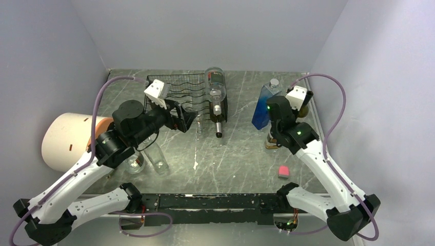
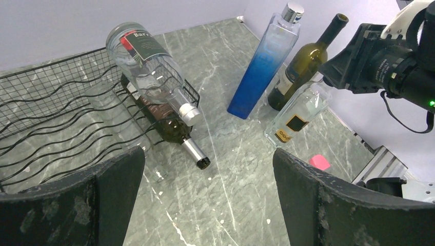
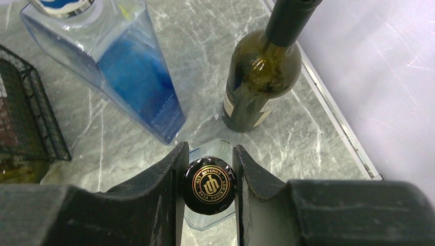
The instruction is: Put the wine bottle on the wine rack
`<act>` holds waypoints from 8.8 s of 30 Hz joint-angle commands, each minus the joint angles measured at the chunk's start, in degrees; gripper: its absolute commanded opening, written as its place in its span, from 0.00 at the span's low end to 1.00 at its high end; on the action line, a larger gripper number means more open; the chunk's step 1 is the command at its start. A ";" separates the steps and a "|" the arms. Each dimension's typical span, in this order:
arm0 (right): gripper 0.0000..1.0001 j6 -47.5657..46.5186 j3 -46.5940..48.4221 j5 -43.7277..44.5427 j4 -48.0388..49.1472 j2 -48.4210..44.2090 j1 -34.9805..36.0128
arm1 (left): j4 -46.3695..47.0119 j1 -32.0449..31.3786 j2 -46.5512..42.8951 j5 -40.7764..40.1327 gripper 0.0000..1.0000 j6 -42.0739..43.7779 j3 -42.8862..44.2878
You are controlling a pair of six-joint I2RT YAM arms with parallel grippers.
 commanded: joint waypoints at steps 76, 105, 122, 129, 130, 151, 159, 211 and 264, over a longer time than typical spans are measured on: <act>0.00 12.62 -0.28 -44.80 7.98 -19.10 -0.28 | 73.87 -18.45 41.36 12.67 0.88 30.72 -26.20; 0.84 -13.18 12.52 -47.39 -6.86 -14.60 -0.33 | 60.15 -18.49 28.24 10.81 0.07 78.92 -21.30; 0.87 -22.10 6.06 -62.24 -9.01 -13.37 -0.29 | 62.98 -18.19 26.80 14.27 0.07 97.03 -17.09; 0.87 -23.16 4.53 -62.08 -10.19 -13.62 -0.29 | 61.69 -18.18 25.61 14.14 0.07 97.36 -17.51; 0.87 -23.34 4.40 -62.41 -9.99 -13.77 -0.30 | 61.32 -18.18 25.47 14.41 0.07 97.08 -17.47; 0.77 -24.14 4.10 -73.19 -8.29 -10.59 -0.14 | 54.35 -13.79 22.39 20.03 0.07 92.98 -14.21; 0.54 -23.35 4.47 -69.82 -6.96 -10.01 -0.24 | 53.40 -10.48 22.71 22.93 0.07 87.24 -12.67; 0.00 -7.47 4.07 -53.78 11.11 -12.96 -0.19 | 42.12 -7.23 16.94 -23.89 0.99 32.97 -7.81; 0.00 3.58 10.39 -31.97 38.05 34.34 30.15 | 3.76 -7.37 -11.70 -25.96 0.98 16.51 -5.24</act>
